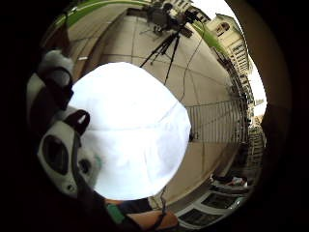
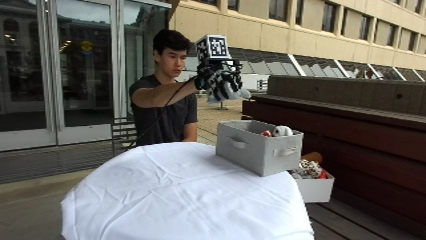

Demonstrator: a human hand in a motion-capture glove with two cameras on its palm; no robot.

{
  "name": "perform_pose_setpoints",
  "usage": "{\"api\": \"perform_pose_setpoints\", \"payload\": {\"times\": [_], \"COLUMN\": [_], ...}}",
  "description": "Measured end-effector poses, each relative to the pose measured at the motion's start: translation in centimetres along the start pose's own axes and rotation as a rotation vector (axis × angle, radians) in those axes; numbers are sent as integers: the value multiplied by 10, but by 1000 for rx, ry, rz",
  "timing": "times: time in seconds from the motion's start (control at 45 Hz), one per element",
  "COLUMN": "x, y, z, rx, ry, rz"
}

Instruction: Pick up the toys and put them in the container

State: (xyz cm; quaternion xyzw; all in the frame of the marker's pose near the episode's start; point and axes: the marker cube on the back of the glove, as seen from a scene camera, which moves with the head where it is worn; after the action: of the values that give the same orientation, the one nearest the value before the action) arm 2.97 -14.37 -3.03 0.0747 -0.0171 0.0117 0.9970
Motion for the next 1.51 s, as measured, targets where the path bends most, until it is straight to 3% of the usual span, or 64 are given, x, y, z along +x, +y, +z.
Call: {"api": "perform_pose_setpoints", "payload": {"times": [0.222,0.466,0.644,0.8,0.911,1.155,1.511], "x": [-108,-184,-211,-229,-228,-194,-52], "y": [42,72,87,107,112,112,116], "z": [-44,-21,8,30,32,14,5], "rx": [24,-11,-99,-303,-346,-268,-176], "ry": [-41,-49,-81,-117,-124,-81,74], "rz": [-127,-281,-336,-369,-405,-399,-199]}}
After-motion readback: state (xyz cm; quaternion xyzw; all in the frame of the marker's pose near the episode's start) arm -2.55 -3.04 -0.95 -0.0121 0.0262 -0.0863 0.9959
